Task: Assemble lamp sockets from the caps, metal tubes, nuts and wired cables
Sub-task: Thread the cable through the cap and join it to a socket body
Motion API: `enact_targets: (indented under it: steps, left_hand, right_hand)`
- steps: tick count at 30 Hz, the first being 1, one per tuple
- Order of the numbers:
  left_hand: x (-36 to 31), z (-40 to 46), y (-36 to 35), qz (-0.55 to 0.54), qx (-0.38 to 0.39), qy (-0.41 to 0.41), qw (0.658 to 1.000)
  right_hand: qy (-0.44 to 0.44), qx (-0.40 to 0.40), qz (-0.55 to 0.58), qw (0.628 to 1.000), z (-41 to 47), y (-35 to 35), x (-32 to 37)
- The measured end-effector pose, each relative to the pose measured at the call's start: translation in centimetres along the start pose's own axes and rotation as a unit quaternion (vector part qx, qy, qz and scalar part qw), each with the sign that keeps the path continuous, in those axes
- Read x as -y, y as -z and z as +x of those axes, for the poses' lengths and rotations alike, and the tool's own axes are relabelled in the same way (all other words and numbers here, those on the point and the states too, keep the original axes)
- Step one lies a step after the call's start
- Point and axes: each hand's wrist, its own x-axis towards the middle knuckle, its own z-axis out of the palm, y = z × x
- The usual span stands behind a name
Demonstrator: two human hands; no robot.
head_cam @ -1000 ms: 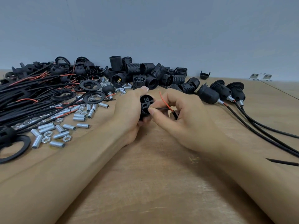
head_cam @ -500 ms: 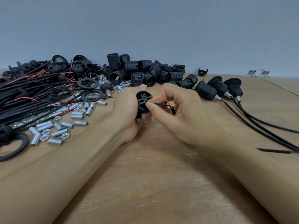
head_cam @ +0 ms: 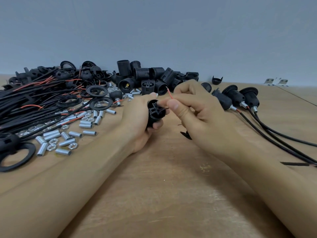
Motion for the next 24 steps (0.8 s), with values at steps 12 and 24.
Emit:
enact_targets:
  steps: [12, 24]
  left_hand:
    - [0.3, 0.0, -0.1, 0.017, -0.007, 0.001, 1.000]
    - [0.3, 0.0, -0.3, 0.011, -0.052, -0.009, 0.999]
  right_hand:
    - [0.025, -0.082, 0.014, 0.996, -0.3, -1.0, -0.3]
    - [-0.079, -0.020, 0.041, 0.996, 0.0, -0.1, 0.8]
